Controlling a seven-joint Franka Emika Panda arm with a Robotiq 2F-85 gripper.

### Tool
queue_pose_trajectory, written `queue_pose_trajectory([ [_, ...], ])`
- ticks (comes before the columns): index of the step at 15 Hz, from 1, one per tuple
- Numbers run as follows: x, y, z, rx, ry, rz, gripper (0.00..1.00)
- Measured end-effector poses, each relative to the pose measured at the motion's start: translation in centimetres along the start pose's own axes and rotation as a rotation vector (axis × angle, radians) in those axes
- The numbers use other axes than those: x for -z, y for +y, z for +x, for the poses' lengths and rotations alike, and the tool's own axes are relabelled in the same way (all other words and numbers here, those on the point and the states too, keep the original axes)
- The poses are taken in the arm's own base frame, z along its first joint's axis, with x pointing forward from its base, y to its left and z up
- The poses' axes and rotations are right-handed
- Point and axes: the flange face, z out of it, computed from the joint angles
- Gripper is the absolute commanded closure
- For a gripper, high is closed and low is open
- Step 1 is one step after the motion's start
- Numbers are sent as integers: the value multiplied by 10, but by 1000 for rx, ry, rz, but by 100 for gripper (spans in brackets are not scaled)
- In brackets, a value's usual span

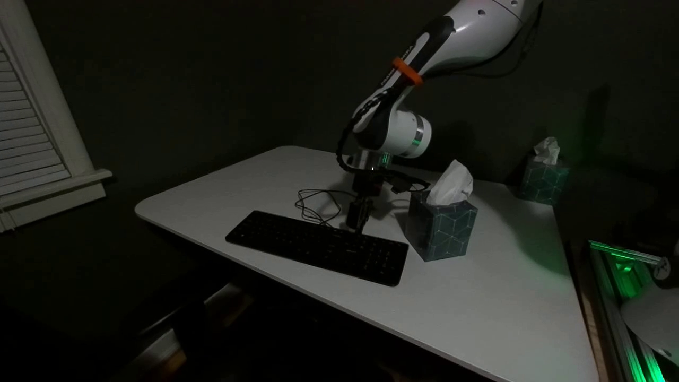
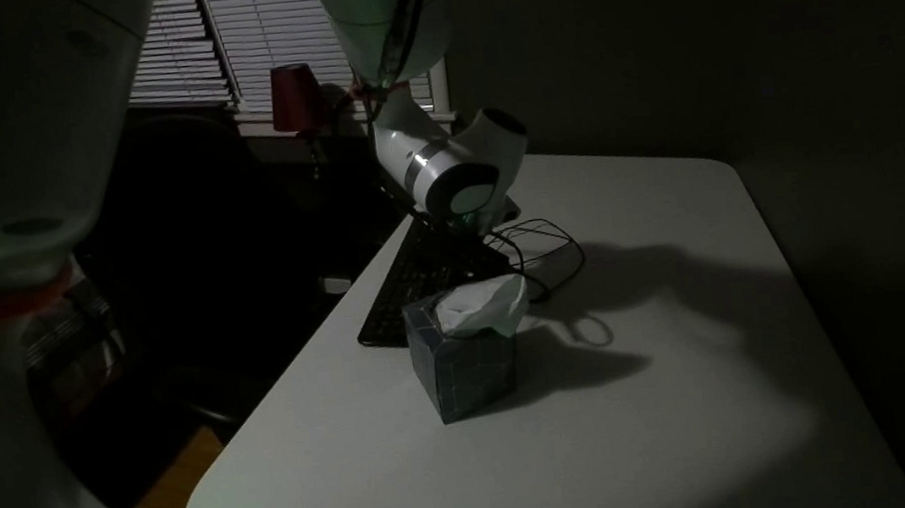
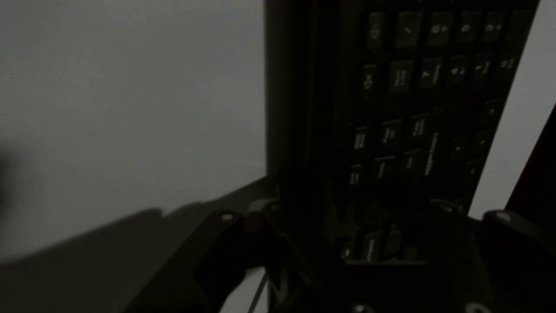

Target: Move the keyboard to the right

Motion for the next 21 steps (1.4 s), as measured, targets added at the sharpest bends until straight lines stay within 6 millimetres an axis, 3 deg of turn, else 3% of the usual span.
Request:
queue_pose_trajectory([
  [6,2,4,5,-8,12,6,69],
  [10,15,10,16,2,43,-5,69],
  [16,57,31,42,-11,138,-39,69],
  [21,96,72,49,-93,226,-66,69],
])
